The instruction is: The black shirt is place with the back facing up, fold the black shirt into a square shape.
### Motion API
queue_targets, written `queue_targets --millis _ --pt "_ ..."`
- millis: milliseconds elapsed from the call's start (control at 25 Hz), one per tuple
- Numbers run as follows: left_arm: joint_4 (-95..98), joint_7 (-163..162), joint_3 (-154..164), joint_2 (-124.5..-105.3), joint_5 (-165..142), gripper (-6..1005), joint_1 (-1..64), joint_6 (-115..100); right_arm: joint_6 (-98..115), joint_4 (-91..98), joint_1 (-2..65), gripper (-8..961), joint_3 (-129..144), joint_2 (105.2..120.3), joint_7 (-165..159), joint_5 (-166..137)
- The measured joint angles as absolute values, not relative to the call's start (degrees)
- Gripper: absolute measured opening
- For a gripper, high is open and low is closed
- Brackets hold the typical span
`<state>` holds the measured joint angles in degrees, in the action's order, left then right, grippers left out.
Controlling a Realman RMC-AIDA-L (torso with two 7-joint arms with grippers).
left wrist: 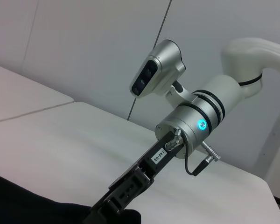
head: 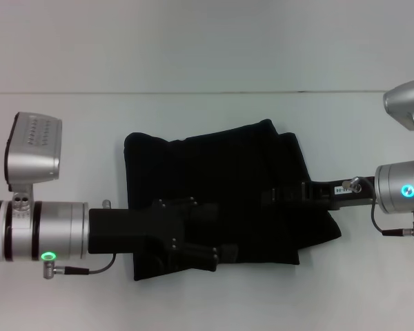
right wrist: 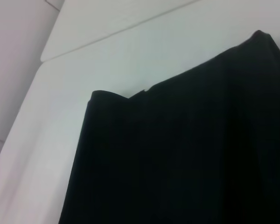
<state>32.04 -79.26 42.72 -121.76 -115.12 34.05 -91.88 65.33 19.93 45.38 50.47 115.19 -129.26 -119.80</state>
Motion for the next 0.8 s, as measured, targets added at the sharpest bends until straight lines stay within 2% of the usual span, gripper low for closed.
queue_targets --millis 480,600,800 --pt "32.03 -79.18 42.73 -121.67 -115.14 932 34.49 -91.06 63.90 19.08 45.53 686 49.58 116.82 -129.24 -119.10" --pt "32.04 -79.18 42.68 -121.65 -115.14 929 34.47 -90.80 62.62 19.05 45.22 579 48.83 117.40 -128.84 -118.17" --pt "31.90 -79.03 42.59 -121.64 -115.14 924 34.07 -89.89 60.55 18.96 45.06 334 48.67 118.77 -128.10 -117.84"
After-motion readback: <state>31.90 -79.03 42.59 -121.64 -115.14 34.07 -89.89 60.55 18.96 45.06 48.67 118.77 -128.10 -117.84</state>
